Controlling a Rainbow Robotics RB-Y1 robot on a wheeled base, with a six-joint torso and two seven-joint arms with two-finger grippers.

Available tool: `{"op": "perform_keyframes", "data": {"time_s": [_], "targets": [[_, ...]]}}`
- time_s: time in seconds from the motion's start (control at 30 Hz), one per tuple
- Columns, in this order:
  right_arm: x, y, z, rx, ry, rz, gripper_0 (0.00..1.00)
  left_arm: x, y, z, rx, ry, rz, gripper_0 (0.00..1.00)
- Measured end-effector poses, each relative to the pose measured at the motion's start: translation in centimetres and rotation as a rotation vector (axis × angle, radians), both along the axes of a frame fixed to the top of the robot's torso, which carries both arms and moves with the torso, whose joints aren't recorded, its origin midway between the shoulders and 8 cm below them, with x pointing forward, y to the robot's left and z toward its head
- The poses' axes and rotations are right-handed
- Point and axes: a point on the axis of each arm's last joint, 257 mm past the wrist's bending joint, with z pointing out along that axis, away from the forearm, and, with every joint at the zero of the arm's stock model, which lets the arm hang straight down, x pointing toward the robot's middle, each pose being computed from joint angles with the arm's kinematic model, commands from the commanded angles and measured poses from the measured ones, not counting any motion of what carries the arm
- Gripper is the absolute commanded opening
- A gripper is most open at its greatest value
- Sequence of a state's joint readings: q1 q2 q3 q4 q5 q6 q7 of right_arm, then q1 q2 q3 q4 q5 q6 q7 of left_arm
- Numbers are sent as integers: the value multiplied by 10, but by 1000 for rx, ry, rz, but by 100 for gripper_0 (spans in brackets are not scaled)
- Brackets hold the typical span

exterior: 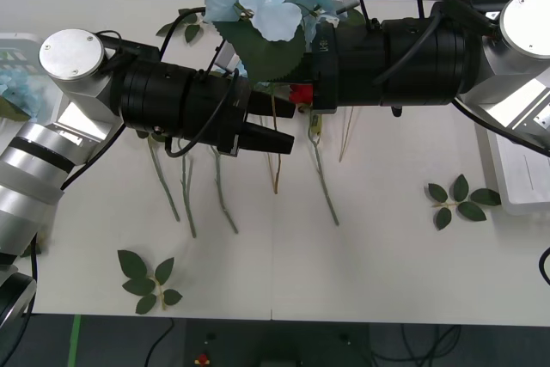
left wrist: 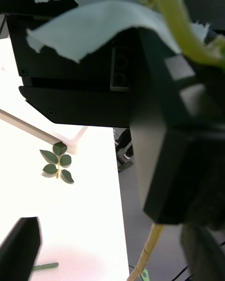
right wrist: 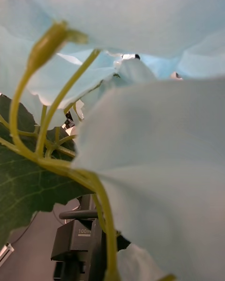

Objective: Place the red flowers into the right box and the blue flowers into the left box. If a person shows an open palm, hand one flower to the person first, then continue sorting.

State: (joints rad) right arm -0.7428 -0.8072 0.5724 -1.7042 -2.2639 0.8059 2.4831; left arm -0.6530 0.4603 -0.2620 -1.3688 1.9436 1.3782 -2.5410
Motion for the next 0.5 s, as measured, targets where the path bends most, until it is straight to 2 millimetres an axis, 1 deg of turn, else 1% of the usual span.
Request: {"op": "perform_keyframes", "data": {"time_s": [0.5], "targets": [[3,0,1,4,-1,-10,0,1,0,2,-8,2,4,0]]}}
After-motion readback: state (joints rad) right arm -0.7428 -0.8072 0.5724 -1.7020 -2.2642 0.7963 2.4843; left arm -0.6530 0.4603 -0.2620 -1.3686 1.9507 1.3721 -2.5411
